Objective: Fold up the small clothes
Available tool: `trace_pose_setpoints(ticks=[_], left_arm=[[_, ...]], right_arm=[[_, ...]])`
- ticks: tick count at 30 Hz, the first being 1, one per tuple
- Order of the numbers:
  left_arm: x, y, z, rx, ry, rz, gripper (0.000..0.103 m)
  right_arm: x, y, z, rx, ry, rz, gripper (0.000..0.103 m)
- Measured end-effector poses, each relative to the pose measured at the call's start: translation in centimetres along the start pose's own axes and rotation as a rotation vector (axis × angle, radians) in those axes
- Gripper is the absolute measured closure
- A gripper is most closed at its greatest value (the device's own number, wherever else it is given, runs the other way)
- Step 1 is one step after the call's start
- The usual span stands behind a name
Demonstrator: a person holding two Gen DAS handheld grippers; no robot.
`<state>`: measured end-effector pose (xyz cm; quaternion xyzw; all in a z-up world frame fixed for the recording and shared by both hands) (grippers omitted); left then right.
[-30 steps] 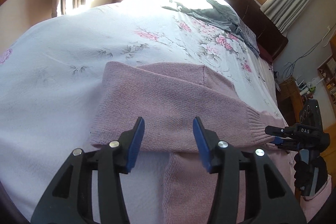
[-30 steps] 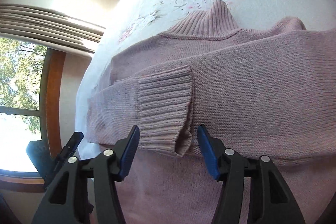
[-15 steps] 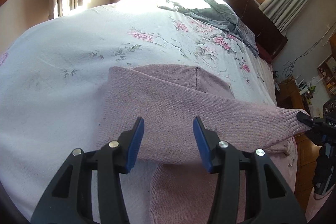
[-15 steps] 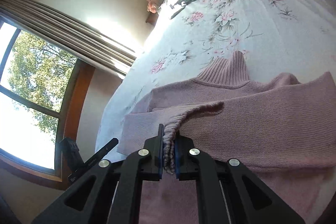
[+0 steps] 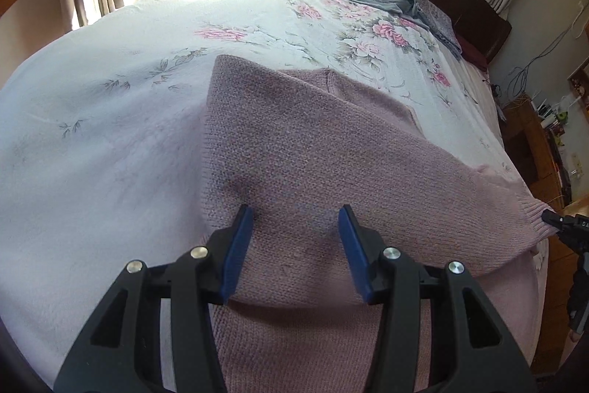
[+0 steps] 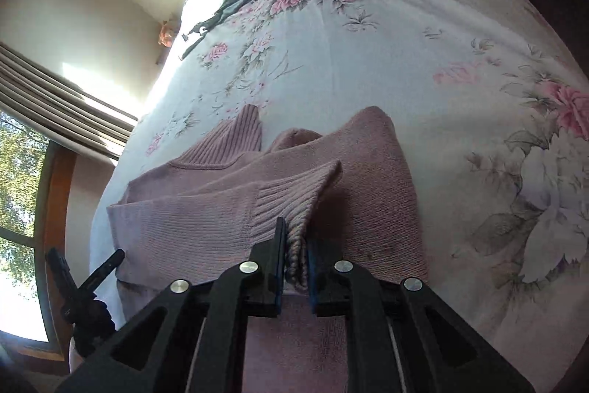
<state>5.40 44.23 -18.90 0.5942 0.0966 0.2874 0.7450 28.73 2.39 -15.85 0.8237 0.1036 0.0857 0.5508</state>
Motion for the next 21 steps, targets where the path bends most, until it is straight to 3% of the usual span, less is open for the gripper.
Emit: trace_pose_setpoints(ticks=[1, 3, 9, 13, 16, 21], left_arm=[[0.1, -0.1, 0.2, 0.021, -0.016, 0.0, 0.055], [0.1, 0.3, 0.5, 0.037, -0.031, -0.001, 0.054], [-0.1, 3.4, 2.3, -0.018, -0.066, 0.049, 0.05], [-0.3, 2.7, 3.9, -0.021, -0.099, 0.024, 0.049], [-0.6, 0.9, 3.6, 0.008, -0.085, -0.018, 0.049], [-1.0, -1.3, 2.5, 0.02, -0.072, -0.048, 0.05]], right_arm=[[-0.1, -0.9, 0.4, -0.061, -0.007, -0.014, 0.079], [-0.7, -1.0, 1.2, -0.11, -0.005, 0.001, 0.077], [-1.2, 2.7, -0.4, -0.002, 0.037, 0.098, 0.076], [-1.4, 1.4, -2.0, -0.02, 0.093, 0.056, 0.075], [-1.8, -1.1, -0.4, -0.034, 0.04, -0.001, 0.075], [-2.1, -2.6, 1.7, 0.039, -0.011, -0.016, 0.075]])
Point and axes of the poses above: each gripper's, at about its wrist camera, not at the fingertips, and y roughly against the way its jaws point, z to its right, x to its top, the point moved 3 cm from there along -y, roughly the way its jaws point, and after that the axes turned 15 degrees about -z, right-handed, at the moved point
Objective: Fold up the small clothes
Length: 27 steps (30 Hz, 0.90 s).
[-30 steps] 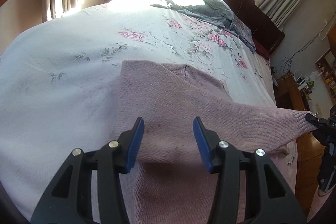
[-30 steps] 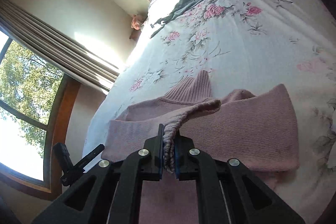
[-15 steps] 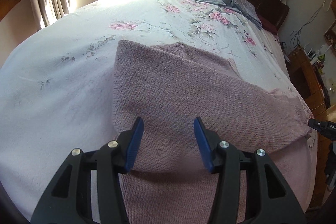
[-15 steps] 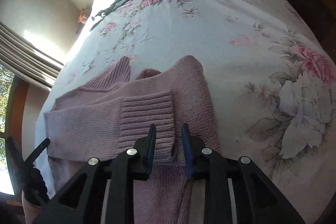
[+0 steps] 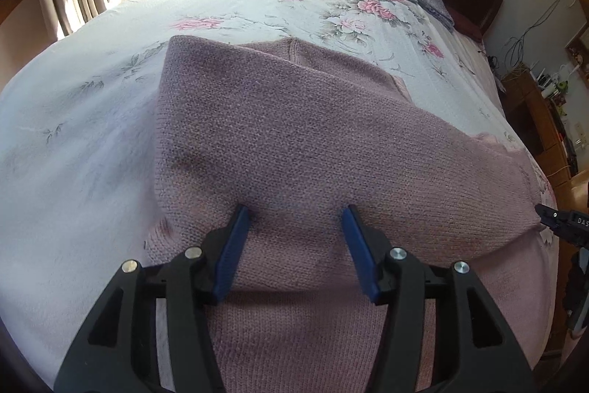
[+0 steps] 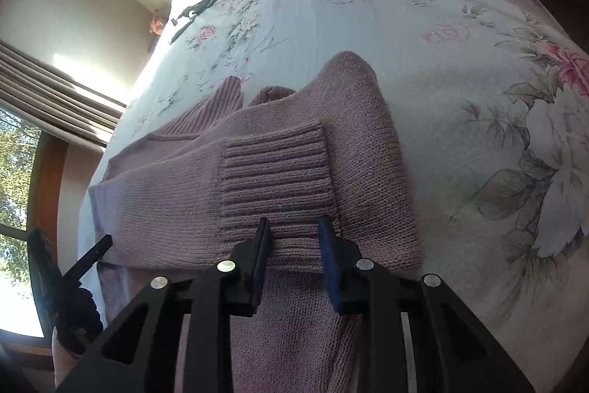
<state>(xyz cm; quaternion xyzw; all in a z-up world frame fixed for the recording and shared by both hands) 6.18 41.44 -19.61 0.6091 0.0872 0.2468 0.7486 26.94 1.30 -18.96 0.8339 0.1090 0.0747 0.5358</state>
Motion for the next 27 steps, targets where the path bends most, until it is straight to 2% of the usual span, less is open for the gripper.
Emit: trace_pose_setpoints(ticks=[3, 4, 7, 9, 13, 19, 24, 27], left_arm=[[-0.3, 1.1, 0.2, 0.005, 0.012, -0.007, 0.05], [-0.7, 1.8, 0.1, -0.006, 0.018, -0.005, 0.05], [-2.7, 4.4, -0.2, -0.01, -0.001, 0.017, 0.048], [-4.9, 5.8, -0.8, 0.002, -0.021, 0.023, 0.042], [-11.2, 7.2, -2.9, 0.045, -0.03, -0.022, 0.042], [-20.2, 7.7, -6.2, 0.087, 0.035, -0.113, 0.042], [-25.2, 7.9, -8.2, 0.072, 0.1, -0.159, 0.042], [-27.4, 8.0, -8.5, 0.049, 0.112, -0.174, 0.042]], right_arm=[[-0.7, 1.9, -0.6, -0.003, 0.015, 0.029, 0.073], [-1.3, 2.9, -0.8, 0.002, 0.028, 0.049, 0.068], [-4.2, 6.0, -1.1, 0.045, 0.06, 0.099, 0.059], [-6.9, 7.2, -0.7, 0.071, 0.076, 0.106, 0.059], [-13.2, 8.1, 0.9, 0.047, 0.109, 0.077, 0.053], [-21.8, 6.8, 3.2, 0.028, 0.1, 0.013, 0.05], [-26.2, 5.0, 3.4, -0.018, 0.119, -0.048, 0.05], [-28.2, 4.3, 2.9, -0.011, 0.148, -0.079, 0.05]])
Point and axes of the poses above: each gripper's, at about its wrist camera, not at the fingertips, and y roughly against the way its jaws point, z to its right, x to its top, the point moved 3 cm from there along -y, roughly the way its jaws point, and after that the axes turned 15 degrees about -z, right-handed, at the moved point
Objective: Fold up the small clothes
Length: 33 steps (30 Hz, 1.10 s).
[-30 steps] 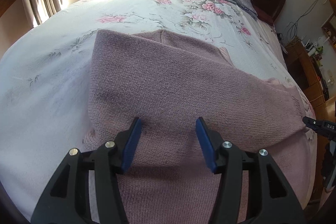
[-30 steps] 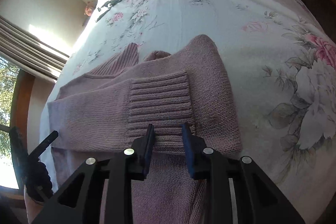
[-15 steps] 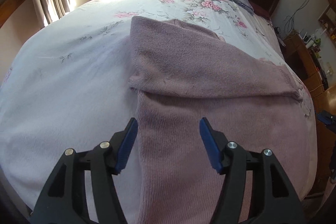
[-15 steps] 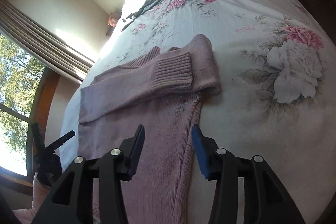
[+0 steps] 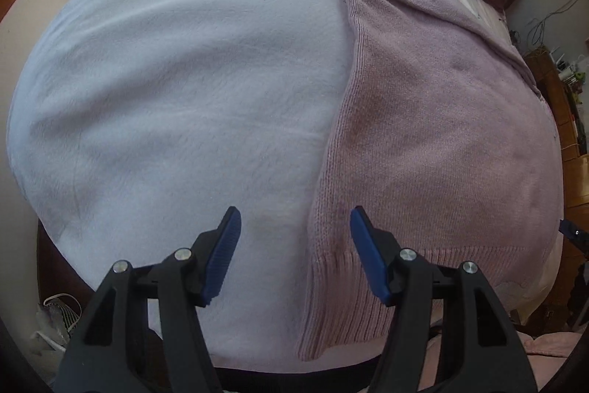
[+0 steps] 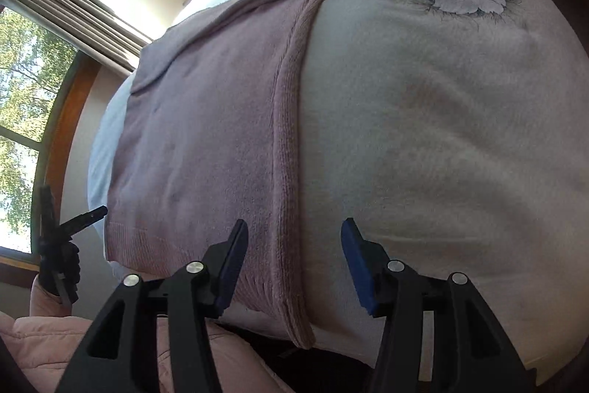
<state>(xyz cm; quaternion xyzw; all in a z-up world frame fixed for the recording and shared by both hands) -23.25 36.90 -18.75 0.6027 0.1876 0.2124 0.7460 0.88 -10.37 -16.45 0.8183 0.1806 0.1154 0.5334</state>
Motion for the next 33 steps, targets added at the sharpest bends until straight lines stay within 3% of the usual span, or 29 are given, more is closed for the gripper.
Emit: trace_pose_setpoints(ticks=[8, 25, 27, 29, 31, 33], left_arm=[[-4.0, -1.6, -1.2, -0.035, 0.04, -0.012, 0.041], [-6.5, -2.6, 0.3, -0.104, -0.043, -0.064, 0.041], [-6.4, -2.9, 0.5, -0.099, -0.056, -0.075, 0.041], [-6.2, -3.0, 0.8, -0.102, -0.068, -0.082, 0.042], [-6.1, -3.1, 0.7, -0.104, -0.083, -0.085, 0.049], [-5.8, -3.1, 0.7, -0.122, -0.108, -0.091, 0.067]], right_arm=[[-3.3, -2.5, -1.8, -0.023, 0.065, -0.086, 0.05], [-6.1, -7.8, 0.0, 0.036, -0.014, -0.138, 0.049], [-6.0, -8.1, 0.2, 0.045, -0.033, -0.137, 0.054], [-6.1, -8.0, 0.3, 0.035, -0.036, -0.14, 0.071], [-6.2, -7.9, 0.3, 0.094, -0.049, -0.141, 0.087], [-6.3, -7.6, 0.3, 0.116, -0.067, -0.135, 0.089]])
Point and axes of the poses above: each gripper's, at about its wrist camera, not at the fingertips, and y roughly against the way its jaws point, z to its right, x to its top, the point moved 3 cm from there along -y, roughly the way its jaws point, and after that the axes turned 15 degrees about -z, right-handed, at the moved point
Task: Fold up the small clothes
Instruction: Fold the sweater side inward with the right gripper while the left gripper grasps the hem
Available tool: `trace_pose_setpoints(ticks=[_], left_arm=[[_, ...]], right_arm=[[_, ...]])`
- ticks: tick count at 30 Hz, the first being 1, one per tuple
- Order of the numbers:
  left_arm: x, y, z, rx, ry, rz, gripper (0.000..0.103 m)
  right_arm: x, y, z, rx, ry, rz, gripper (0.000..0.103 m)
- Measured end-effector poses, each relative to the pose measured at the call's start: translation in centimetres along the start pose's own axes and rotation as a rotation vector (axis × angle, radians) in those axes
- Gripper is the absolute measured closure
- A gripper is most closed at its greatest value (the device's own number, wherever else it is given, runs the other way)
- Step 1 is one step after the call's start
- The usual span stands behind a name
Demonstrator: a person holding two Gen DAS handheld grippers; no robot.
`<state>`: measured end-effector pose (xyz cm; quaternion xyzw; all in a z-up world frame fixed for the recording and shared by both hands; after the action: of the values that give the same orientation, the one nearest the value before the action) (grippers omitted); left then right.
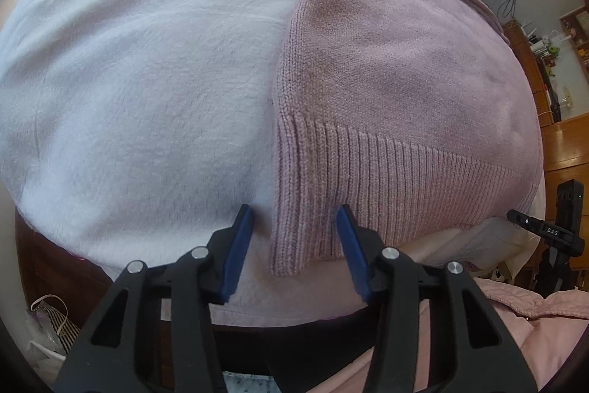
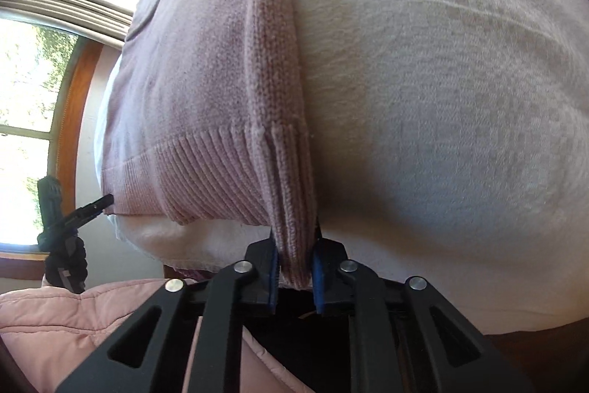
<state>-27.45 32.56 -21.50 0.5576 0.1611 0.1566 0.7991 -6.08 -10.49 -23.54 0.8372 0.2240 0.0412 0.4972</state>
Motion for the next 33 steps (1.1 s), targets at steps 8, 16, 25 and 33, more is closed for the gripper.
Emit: trace_pose_setpoints(ticks=[8, 16, 25, 33], left_arm=[[1.3, 0.1, -0.8, -0.188, -0.053, -0.071, 0.094], [4.1, 6.3, 0.6, -0.355, -0.14, 0.034, 0.095], [11.5, 10.4, 1.2, -0.414, -0.093, 0.197, 0.095], [19.4, 7.0, -2.9, -0.455, 0.125, 0.174, 0.094]], right_arm=[[-1.4, 2.2, -1.9, 0.126, -0.031, 0.083, 0.091], [-1.2, 9.1, -3.9, 0.338, -0.051, 0.294, 0.091], [6.0, 17.2, -3.9, 0.376, -0.019, 0.42, 0.092], [17.5, 14.5, 0.2, 0.392, -0.145, 0.334, 0.092]])
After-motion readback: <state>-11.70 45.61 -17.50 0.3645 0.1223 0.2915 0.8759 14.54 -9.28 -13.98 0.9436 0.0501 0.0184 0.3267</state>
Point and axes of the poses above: each gripper's, at about its wrist camera, not at the fingertips, and y roughly against the way its jaws point, z to its right, x to its top, the point moved 3 cm from there along -y, roughly the way its jaws point, and after that the axes turned 15 degrees about -z, right-handed, at the moved point
